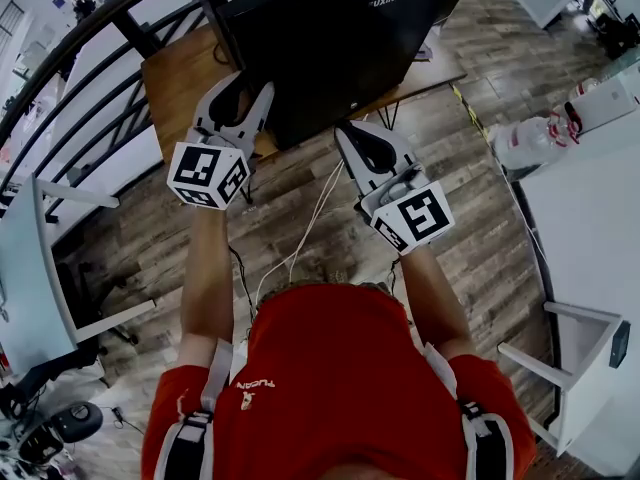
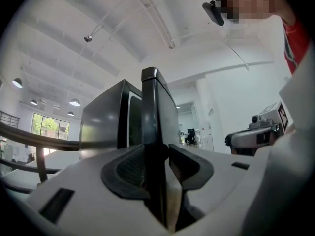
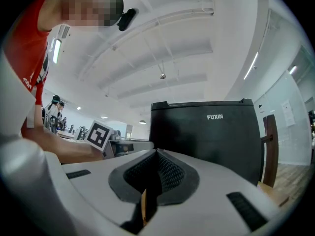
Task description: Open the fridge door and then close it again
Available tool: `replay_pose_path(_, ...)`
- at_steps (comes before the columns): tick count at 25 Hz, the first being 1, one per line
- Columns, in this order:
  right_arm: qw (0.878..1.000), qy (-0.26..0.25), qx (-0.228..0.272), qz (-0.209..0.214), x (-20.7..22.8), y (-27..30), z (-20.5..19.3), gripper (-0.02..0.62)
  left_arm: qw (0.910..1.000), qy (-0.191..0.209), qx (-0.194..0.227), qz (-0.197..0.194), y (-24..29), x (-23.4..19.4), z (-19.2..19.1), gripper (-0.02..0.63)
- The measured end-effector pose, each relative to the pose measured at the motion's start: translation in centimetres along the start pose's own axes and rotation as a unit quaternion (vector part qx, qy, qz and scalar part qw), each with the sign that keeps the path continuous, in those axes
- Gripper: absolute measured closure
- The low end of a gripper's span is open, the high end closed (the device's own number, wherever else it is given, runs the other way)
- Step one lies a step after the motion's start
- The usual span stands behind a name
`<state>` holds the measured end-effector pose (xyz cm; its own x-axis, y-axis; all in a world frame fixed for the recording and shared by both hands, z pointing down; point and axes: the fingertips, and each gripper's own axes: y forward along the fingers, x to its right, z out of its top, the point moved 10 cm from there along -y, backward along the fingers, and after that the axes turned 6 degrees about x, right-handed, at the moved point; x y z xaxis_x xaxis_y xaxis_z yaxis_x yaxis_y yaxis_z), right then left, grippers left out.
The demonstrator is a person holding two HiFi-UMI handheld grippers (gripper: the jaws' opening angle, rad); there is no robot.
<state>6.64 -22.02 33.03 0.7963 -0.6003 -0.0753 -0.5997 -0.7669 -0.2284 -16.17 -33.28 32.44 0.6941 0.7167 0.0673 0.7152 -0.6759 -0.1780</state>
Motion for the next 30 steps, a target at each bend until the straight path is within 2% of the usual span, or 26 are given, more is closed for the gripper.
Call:
replay_pose_path(7,1.0,-0.001,0.006,-0.016,-1.0,-1.2,0.5,0.569,0.9995,0.013,0.008,-0.028,-1.9,4.3,0.9,0.453)
replay_pose_path(13,0.999,0.004,0.01,-0.039,-2.4,-3.1,0.9,0.568,0.9975,-0.001,0.026,-0.065,-3.2,8.6,1.2,0.453)
replay_pose_path(16,0.999,0.003,0.01,-0.049,-2.9,-4.3,1.0,0.566,0.9947,-0.011,0.036,-0.096,-3.6,10.6,1.4,0.453)
replay_pose_path(23,0.994,0.015,0.016,-0.109,-3.4,-8.5,1.5,0.561,0.9866,-0.019,0.045,-0.155,-3.8,14.1,1.7,0.489)
replay_pose_path(30,0.988,0.012,-0.015,-0.153,-4.3,-11.8,0.3,0.492,0.978,-0.037,0.058,-0.197,-3.3,16.5,1.7,0.54)
